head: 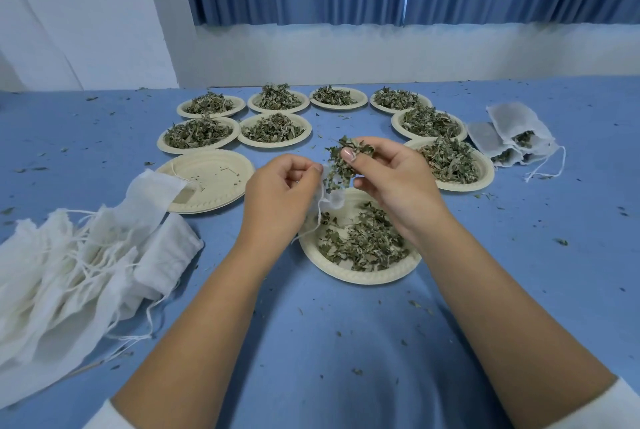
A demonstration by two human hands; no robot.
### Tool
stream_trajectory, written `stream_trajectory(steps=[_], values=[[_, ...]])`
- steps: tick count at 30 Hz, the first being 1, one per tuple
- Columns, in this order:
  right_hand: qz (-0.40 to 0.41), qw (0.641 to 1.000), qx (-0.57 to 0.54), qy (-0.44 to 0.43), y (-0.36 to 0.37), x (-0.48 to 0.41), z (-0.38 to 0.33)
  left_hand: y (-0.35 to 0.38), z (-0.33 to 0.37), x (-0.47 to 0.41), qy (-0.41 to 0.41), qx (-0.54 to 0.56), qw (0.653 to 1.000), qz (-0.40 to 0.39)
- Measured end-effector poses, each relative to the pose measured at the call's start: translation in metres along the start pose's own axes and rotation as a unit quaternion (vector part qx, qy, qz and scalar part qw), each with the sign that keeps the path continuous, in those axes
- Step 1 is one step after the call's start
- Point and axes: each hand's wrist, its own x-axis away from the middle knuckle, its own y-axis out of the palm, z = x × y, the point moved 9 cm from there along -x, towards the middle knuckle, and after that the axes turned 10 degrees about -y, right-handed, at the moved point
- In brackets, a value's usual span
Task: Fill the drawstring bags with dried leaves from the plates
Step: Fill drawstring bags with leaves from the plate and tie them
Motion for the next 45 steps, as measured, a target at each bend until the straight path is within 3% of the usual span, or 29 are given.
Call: stream_trajectory(steps=[12, 17, 24, 29, 31, 34, 36, 39, 45], values=[[-0.048, 0.97, 0.195, -0.137, 0.018, 0.011, -0.02, -0.005, -0.011, -0.003, -0.081, 0.103, 0.991, 0.01], [-0.077, 0.951, 0.26, -0.149, 0.024, 0.015, -0.018, -0.007, -0.013, -0.005, -0.1, 0.125, 0.987, 0.019], [-0.059, 0.918, 0.377, -0.111, 0.015, 0.007, -0.002, 0.011, -0.003, 0.003, -0.046, 0.044, 0.997, -0.052], [-0.095, 0.864, 0.476, -0.133, 0.02, 0.007, -0.004, 0.025, -0.001, 0.009, -0.015, -0.021, 0.996, -0.089], [-0.094, 0.882, 0.449, -0.108, 0.018, 0.007, -0.001, 0.023, -0.002, 0.008, -0.014, -0.023, 0.997, -0.079], [-0.097, 0.946, 0.308, -0.011, 0.011, 0.006, 0.009, 0.017, -0.004, 0.004, -0.03, -0.002, 0.998, -0.058], [-0.094, 0.97, 0.221, 0.022, 0.009, 0.006, 0.01, 0.012, -0.006, 0.002, -0.043, 0.015, 0.998, -0.043], [-0.06, 0.981, 0.186, 0.009, 0.007, 0.007, 0.005, 0.008, -0.009, 0.0, -0.058, 0.035, 0.997, -0.029], [-0.014, 0.966, 0.253, -0.061, 0.01, 0.011, -0.001, 0.017, -0.005, 0.004, -0.067, 0.074, 0.992, -0.076]])
